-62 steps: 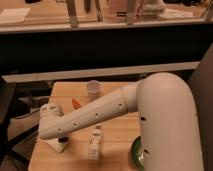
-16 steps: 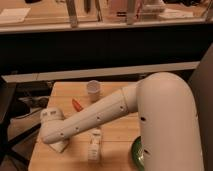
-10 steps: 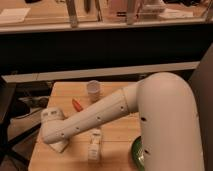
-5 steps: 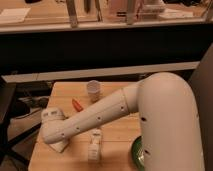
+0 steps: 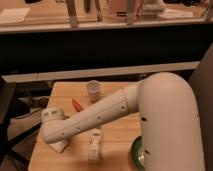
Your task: Place the eraser on the white sponge
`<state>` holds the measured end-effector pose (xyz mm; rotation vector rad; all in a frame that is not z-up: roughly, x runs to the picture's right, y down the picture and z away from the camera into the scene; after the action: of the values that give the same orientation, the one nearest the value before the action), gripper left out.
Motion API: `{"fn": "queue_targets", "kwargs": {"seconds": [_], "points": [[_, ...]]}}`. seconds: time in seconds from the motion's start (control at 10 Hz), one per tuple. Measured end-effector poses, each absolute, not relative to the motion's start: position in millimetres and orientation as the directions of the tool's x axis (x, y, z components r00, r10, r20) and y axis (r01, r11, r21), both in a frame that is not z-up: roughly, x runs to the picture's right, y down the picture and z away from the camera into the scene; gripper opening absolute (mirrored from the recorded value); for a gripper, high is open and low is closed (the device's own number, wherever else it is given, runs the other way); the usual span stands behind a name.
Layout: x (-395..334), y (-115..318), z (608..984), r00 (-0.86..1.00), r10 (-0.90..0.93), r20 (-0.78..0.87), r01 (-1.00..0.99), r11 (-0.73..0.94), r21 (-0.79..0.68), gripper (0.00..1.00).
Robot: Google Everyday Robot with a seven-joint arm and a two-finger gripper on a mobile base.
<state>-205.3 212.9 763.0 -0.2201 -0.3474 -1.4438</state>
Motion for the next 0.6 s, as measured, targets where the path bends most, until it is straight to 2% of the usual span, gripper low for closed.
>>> {"fn": "queue_targets", "kwargs": {"seconds": [0.6], "points": [[-220.2, 228.6, 753.8, 0.036, -0.860, 0.508, 0.974, 0.144, 0.175, 0.00]]}}
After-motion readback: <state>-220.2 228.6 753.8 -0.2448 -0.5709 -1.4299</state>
